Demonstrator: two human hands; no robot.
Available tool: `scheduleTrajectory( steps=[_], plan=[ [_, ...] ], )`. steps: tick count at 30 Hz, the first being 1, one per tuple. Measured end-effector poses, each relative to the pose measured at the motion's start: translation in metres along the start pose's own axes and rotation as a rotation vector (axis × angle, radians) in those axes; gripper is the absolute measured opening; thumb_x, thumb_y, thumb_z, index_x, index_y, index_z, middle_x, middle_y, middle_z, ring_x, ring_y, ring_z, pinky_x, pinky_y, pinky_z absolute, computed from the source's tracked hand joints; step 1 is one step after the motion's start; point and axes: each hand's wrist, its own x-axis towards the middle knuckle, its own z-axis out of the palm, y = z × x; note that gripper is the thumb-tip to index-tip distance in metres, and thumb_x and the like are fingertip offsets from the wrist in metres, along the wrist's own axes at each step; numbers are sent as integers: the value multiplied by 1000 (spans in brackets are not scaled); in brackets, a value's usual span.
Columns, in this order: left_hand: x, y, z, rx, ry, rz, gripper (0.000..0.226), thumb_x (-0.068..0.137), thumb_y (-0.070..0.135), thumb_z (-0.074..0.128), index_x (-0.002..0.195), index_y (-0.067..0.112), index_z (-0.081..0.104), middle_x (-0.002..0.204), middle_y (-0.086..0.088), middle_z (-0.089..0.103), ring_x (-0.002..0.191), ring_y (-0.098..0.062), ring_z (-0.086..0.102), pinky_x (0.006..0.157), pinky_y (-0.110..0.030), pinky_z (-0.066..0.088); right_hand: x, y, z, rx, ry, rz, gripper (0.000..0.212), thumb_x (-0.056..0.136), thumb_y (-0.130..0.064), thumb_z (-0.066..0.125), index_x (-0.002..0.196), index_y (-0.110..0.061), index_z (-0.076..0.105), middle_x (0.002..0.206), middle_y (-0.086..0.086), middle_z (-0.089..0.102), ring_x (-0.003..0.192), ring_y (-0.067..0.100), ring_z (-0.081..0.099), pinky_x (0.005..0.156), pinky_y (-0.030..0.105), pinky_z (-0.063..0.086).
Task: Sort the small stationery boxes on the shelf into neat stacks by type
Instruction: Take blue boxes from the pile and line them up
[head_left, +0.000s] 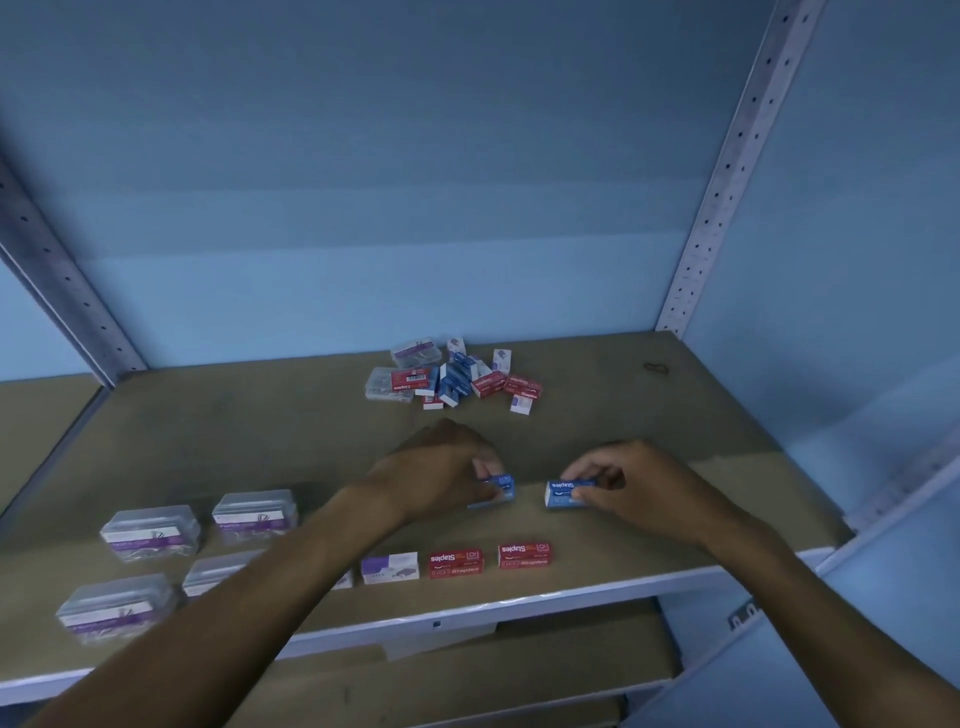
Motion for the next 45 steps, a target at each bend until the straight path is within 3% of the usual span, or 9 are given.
scheduleTrajectory(
  steps=[6, 12, 22, 26, 29, 34, 39, 45],
  plan=[
    [30, 56, 30, -112, -51, 68, 20, 81, 39, 76, 96, 26, 75, 88, 11, 73, 74, 4, 62, 66, -9, 47, -36, 24, -24, -37, -8, 53, 15, 85, -30, 81, 97, -39, 77, 89, -21, 74, 82, -1, 66, 72, 21, 56],
    [42, 79, 49, -136, -105, 139, 17, 81, 32, 76, 92, 19, 76, 87, 6, 73, 76, -4, 64, 74, -29, 56, -56, 43, -33, -17, -17, 54, 16, 86, -24, 80, 99, -33, 80, 91, -20, 75, 85, 1, 67, 77, 26, 58],
    [42, 86, 62, -97, -77, 155, 16, 82, 33, 71, 93, 24, 76, 86, 6, 73, 74, -4, 62, 71, -30, 56, -64, 54, -29, 32, -15, 56, 20, 84, -23, 79, 91, -42, 78, 86, -29, 72, 84, 2, 68, 76, 26, 57],
    [36, 87, 65, 33, -9, 188, 22, 83, 40, 65, 96, 24, 73, 90, 3, 68, 80, -13, 60, 70, -32, 54, -62, 58, -28, 29, -7, 46, 11, 82, -40, 78, 92, -44, 77, 91, -30, 72, 88, 0, 68, 79, 28, 59],
    [31, 79, 61, 24, 74, 152, 30, 83, 51, 59, 92, 24, 68, 93, 4, 64, 85, -13, 58, 73, -28, 49, -54, 57, -29, 63, 83, 36, 24, 74, -58, 73, 96, -47, 77, 91, -28, 73, 86, 3, 69, 75, 29, 61],
    [24, 30, 30, 100, 149, 33, 35, 92, 49, 50, 116, 28, 66, 123, 5, 65, 111, -11, 59, 100, -26, 46, -22, 43, -20, 32, 49, 2, 18, 83, -52, 69, 100, -59, 69, 92, -30, 71, 85, -3, 65, 69, 21, 56],
    [16, -38, -3, 59, 201, -329, 45, 89, 38, 62, 131, 22, 56, 135, -3, 58, 120, -21, 58, 93, -27, 45, 24, 16, -1, 2, -13, -28, 14, 89, -40, 71, 101, -48, 72, 94, -27, 70, 88, -5, 63, 76, 18, 54],
    [7, -94, -25, 145, 315, -348, 54, 83, 26, 72, 134, 19, 57, 135, -5, 57, 118, -25, 57, 100, -30, 44, 86, -4, 12, -34, 40, -32, 22, 90, -33, 70, 111, -39, 71, 106, -19, 66, 92, -1, 63, 76, 13, 47]
  ],
)
